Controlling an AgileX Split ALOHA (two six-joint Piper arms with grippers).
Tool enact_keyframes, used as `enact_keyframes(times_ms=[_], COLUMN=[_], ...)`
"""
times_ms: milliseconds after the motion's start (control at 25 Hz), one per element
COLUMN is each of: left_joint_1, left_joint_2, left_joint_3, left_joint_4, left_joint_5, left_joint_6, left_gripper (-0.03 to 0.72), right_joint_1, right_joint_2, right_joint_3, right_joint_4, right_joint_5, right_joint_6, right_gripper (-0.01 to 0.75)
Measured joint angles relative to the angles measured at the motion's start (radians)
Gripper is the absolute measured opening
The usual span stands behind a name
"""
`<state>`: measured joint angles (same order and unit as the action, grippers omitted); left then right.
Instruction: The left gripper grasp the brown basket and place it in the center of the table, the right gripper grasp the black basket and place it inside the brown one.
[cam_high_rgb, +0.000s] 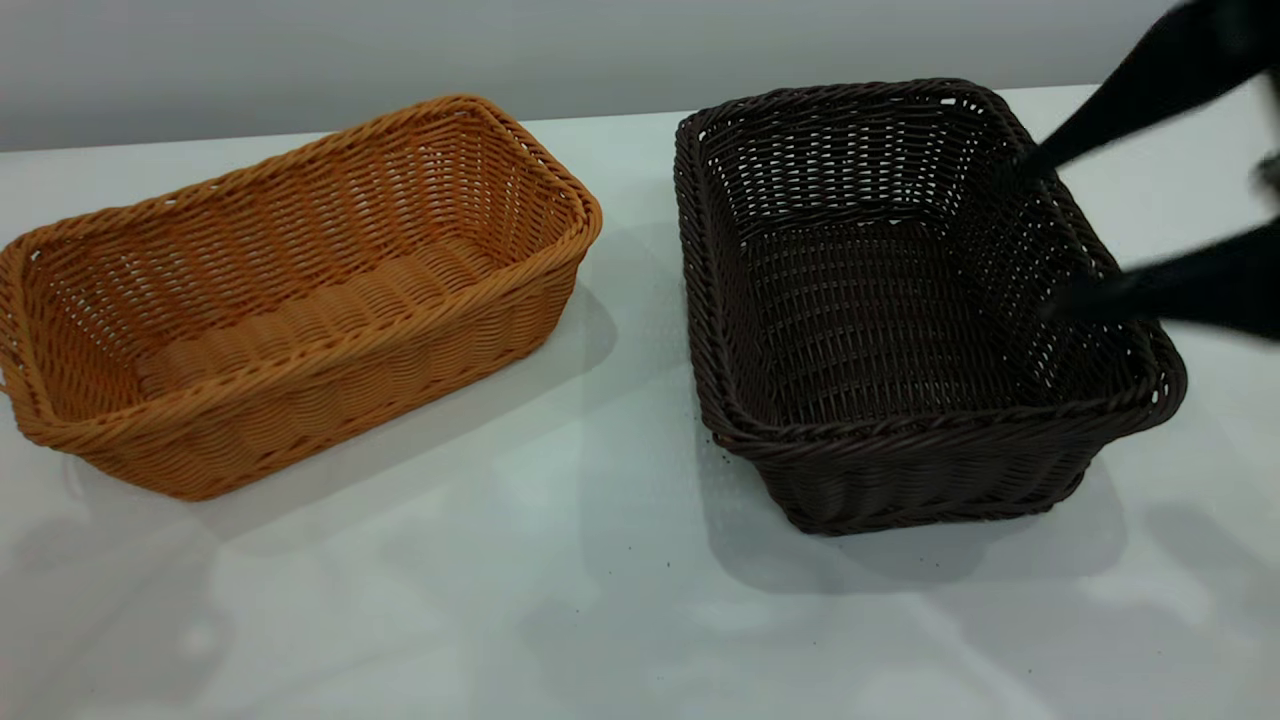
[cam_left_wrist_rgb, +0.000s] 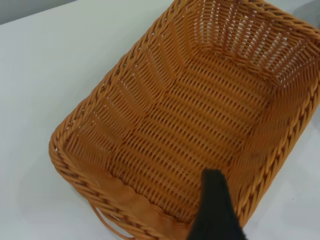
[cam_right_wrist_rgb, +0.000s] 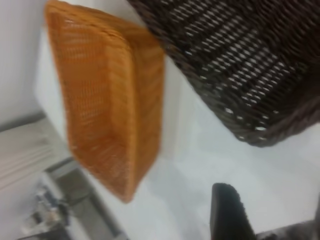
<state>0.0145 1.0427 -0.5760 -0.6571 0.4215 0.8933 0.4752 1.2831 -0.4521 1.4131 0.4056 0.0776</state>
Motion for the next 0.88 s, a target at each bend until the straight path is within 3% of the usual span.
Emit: enact_keyframes(times_ms=[280, 880], left_joint_1=[0.0, 0.0], left_joint_2=[0.0, 0.0], left_joint_3=[0.0, 0.0], left_joint_4=[0.0, -0.043], left_joint_5=[0.026, 0.04], left_joint_6=[0.0, 0.0], left_gripper=[0.437, 0.437], right_joint_1=[0.112, 0.115], right_joint_2=[0.191, 0.282], right_joint_3=[-0.001, -0.006], right_joint_4=[0.147, 0.336], right_joint_5=[0.022, -0.007], right_joint_6=[-0.024, -0.078], right_gripper=[0.364, 0.364])
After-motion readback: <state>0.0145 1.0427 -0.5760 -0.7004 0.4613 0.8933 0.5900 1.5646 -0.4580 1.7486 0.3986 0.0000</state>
